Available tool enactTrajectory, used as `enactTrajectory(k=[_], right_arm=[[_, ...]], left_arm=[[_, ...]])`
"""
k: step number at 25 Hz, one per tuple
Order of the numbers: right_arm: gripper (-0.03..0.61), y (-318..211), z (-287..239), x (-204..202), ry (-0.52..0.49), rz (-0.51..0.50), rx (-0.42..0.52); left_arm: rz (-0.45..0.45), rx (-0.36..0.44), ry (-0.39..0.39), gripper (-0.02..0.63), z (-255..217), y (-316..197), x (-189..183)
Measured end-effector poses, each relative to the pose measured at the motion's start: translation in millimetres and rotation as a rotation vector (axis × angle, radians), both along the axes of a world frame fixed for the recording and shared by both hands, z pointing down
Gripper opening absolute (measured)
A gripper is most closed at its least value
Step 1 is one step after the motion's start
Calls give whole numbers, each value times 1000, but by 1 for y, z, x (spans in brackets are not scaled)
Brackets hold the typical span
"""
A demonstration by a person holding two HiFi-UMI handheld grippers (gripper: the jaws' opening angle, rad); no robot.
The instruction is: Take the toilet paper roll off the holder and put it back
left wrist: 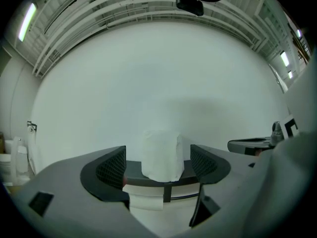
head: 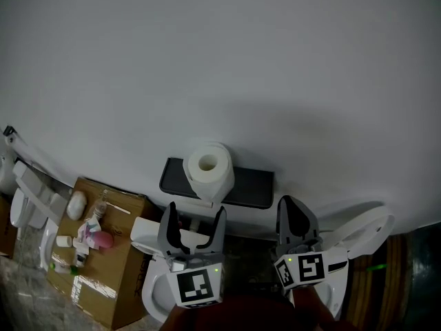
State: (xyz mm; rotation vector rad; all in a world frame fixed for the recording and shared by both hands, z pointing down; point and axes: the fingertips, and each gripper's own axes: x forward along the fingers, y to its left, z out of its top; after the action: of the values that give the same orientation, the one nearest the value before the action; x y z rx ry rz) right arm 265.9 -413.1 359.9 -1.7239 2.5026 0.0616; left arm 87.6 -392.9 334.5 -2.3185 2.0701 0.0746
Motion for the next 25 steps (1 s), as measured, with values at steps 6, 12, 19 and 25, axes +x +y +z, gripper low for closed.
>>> enactTrajectory(k=[6,12,19,25], right_arm=[[18,5,5,-4,-4,-9,-10],[18,6,10,-4,-1,-11,-24],[18,8,10,-7,6,-26,-26],[18,6,8,-9,9,-34,-23]], left_arm=[[-1,-41,-11,426,21,8,-1],[9,-60,6,425,26,9,1],[-68,-58,0,161,28,11,-9],[-85,-43,21,16,26,10,-13]])
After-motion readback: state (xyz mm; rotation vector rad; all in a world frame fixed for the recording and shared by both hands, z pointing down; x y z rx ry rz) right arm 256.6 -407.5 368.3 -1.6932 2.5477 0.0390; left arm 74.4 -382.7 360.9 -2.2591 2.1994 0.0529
